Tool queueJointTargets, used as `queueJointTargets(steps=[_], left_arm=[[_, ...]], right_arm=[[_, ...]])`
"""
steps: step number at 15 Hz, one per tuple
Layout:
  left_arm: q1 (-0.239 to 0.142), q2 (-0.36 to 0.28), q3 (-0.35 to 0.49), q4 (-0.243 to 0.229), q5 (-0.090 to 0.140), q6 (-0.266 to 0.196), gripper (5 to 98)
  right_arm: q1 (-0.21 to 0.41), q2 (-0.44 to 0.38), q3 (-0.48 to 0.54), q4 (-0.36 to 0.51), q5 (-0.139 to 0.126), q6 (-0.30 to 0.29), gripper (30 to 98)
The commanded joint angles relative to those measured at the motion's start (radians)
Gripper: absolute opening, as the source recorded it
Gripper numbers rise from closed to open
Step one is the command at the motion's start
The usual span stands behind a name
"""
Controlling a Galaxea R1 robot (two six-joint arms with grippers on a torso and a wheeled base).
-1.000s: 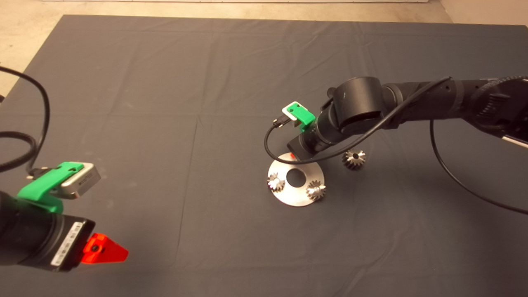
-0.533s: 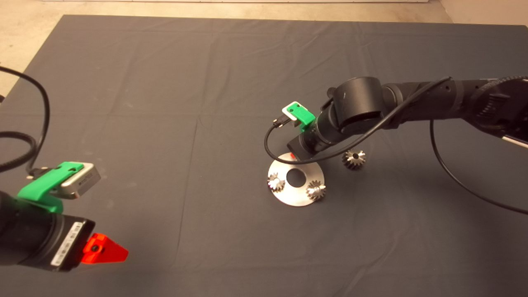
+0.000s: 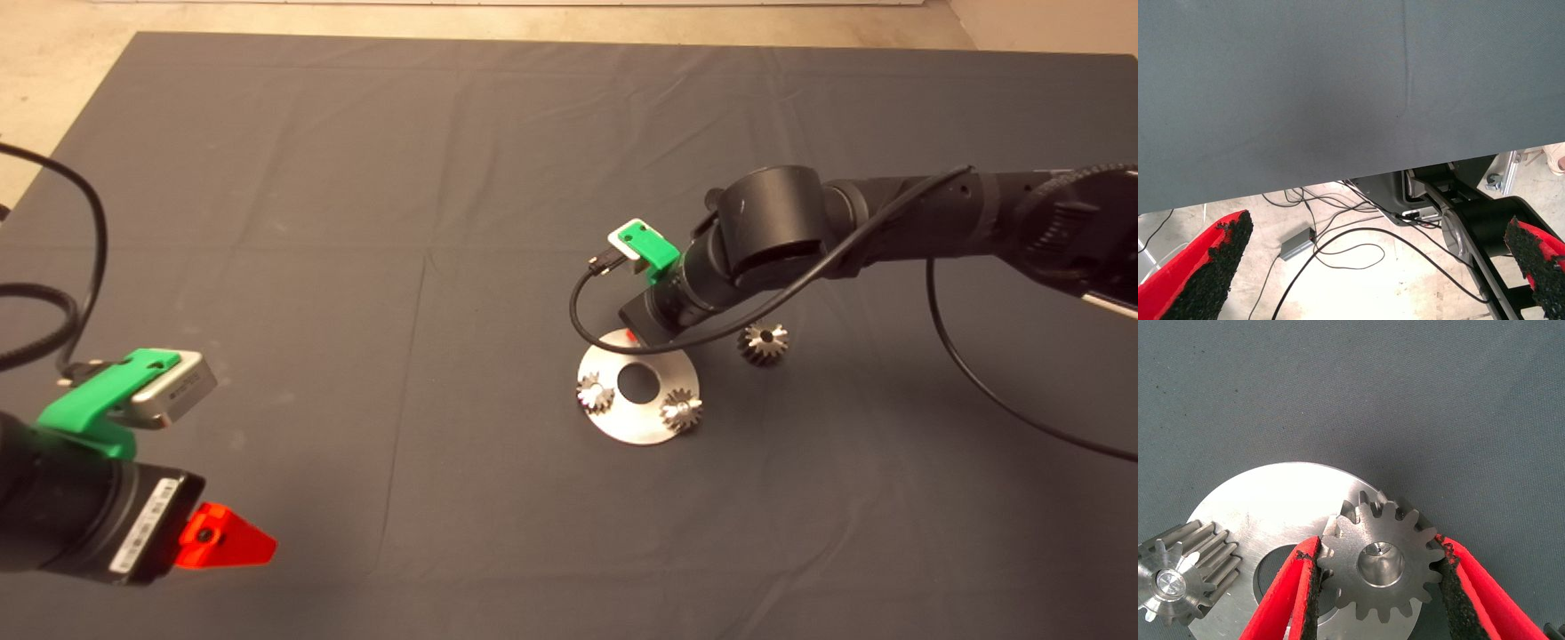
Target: Remove an incorrectly installed larger gear and replace it with the correct smaller gear
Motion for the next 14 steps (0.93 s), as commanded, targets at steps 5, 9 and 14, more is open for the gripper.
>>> queueJointTargets(steps=[5, 9, 14], left_arm=[[-0.002, -0.002, 0.016, -0.017, 0.004, 0.003, 97.7], [-0.002, -0.002, 0.016, -0.017, 0.004, 0.003, 97.7], [-0.002, -0.002, 0.016, -0.017, 0.004, 0.002, 97.7]], right_arm=[[0.017, -0.007, 0.054, 0.014, -0.013, 0.005, 39.3], [0.017, -0.019, 0.054, 0.014, -0.013, 0.005, 39.3], [0.014, -0.022, 0.054, 0.011, -0.013, 0.004, 39.4]])
